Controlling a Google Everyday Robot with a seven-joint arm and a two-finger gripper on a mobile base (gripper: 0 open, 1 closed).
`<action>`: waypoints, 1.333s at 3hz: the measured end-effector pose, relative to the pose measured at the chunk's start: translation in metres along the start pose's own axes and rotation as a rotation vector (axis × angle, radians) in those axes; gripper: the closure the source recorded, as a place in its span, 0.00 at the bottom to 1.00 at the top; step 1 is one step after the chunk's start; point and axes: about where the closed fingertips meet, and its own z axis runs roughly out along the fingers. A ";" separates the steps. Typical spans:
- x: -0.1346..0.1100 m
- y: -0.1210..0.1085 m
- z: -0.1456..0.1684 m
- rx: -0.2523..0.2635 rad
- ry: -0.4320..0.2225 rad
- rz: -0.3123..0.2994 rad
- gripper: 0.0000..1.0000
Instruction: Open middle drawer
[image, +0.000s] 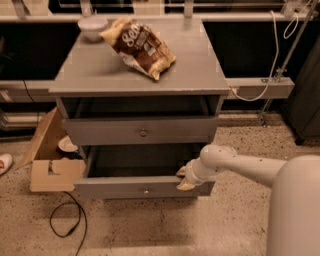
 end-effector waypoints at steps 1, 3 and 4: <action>0.000 0.000 0.001 0.000 0.000 0.000 0.85; 0.000 0.002 0.002 -0.004 -0.006 -0.005 0.38; 0.000 0.006 0.004 -0.024 -0.007 -0.020 0.15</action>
Offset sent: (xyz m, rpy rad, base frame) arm 0.0001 0.0005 -0.0005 0.0001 0.0000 0.0000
